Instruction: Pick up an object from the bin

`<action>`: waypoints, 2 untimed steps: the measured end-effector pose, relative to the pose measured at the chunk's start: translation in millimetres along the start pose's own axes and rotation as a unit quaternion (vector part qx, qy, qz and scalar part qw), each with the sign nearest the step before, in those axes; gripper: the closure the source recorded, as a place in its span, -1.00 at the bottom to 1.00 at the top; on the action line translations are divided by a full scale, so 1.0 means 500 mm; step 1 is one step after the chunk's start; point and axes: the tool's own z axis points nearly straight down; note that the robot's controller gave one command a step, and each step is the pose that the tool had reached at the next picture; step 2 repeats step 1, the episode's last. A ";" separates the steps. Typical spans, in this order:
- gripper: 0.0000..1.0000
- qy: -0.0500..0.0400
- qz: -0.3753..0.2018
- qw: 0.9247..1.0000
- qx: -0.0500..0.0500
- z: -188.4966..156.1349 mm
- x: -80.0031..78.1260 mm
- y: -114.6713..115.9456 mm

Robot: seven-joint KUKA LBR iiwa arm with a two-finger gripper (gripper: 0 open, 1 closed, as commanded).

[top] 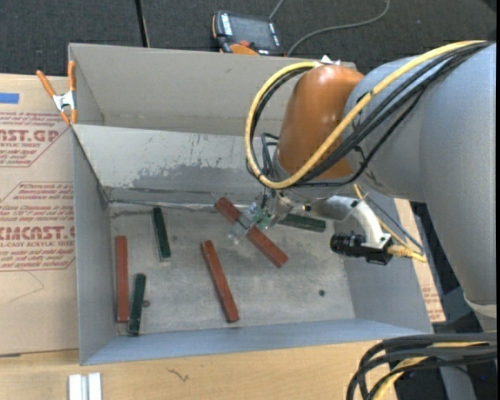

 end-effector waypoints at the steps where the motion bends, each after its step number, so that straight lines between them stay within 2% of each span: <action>1: 1.00 0.000 -0.147 0.989 0.002 -0.130 0.035 -0.042; 2: 1.00 0.000 -0.147 0.989 0.002 -0.130 0.035 -0.042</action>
Offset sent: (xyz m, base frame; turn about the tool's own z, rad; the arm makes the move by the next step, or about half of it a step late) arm -0.0283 -0.0010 0.0635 -0.2921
